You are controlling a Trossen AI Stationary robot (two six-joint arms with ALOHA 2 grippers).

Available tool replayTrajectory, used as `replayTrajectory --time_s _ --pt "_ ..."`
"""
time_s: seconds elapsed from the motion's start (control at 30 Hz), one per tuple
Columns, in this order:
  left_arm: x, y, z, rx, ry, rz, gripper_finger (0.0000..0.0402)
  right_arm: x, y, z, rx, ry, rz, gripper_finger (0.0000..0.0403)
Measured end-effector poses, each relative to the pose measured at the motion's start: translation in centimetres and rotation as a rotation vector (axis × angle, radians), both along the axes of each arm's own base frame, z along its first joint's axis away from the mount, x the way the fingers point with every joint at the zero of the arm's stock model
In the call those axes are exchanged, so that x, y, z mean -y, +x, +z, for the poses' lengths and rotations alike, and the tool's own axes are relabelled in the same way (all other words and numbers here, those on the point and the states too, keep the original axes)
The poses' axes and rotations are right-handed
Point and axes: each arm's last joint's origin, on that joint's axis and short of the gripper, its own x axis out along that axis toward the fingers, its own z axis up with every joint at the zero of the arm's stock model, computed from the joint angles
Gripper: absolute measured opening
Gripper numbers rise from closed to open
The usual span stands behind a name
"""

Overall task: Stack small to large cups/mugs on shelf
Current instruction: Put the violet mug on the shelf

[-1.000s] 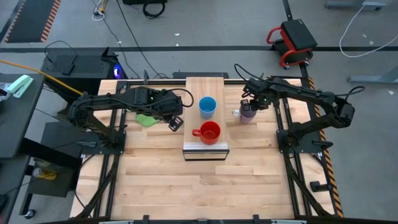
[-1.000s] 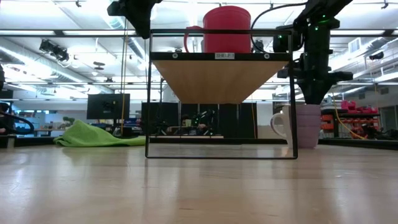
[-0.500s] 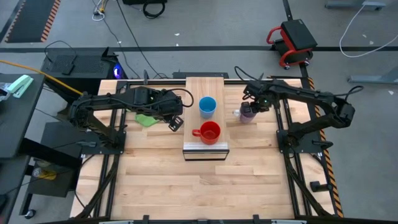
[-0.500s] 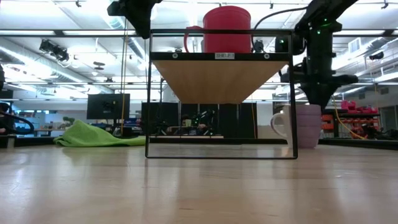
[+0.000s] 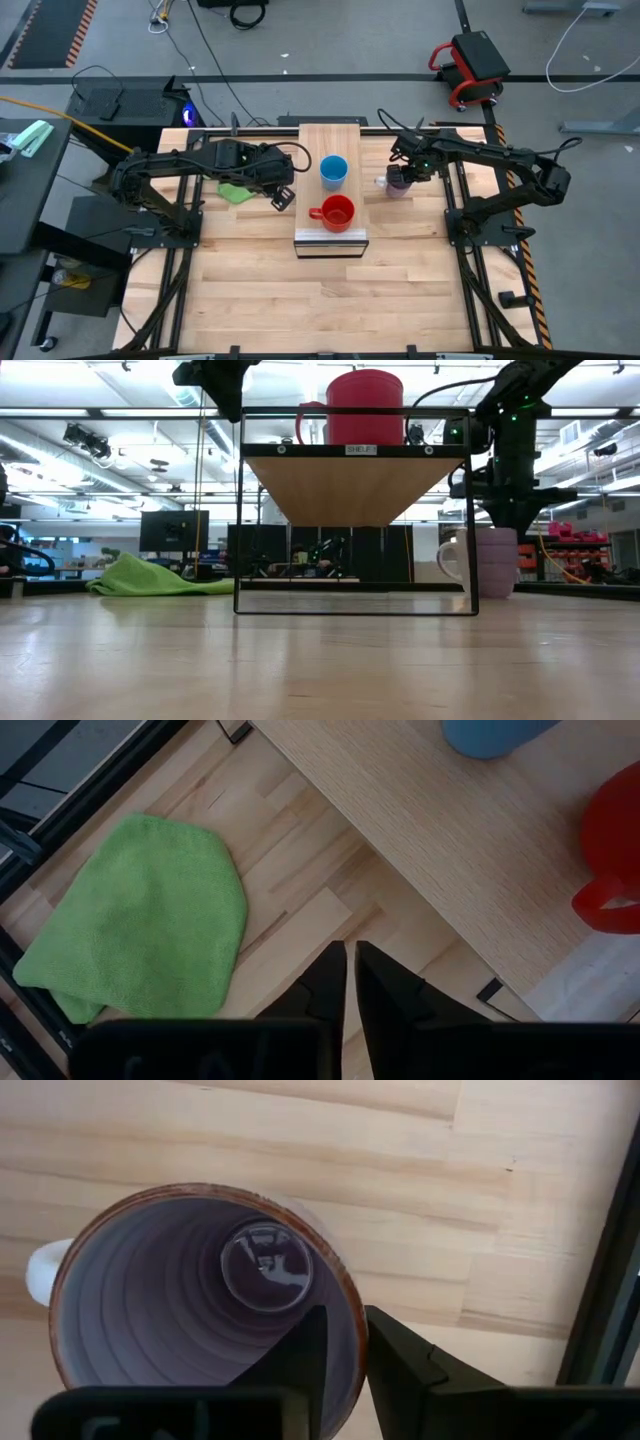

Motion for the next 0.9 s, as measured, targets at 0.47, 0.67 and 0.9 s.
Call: replayTrajectory --time_s 0.47,0.67,0.9 --pt "-0.2 0.0 0.0 -0.015 0.036 -0.022 0.0016 0.0 0.0 0.1 -0.001 0.003 0.015 0.0014" --pt "-1.0 -0.3 0.0 -0.052 0.048 -0.029 0.0022 0.5 0.9 3.0 0.059 -0.024 0.037 0.0012" --pt "-2.0 -0.6 -0.1 -0.082 0.052 -0.018 0.0015 0.8 0.7 10.3 0.048 -0.151 0.041 0.0012"
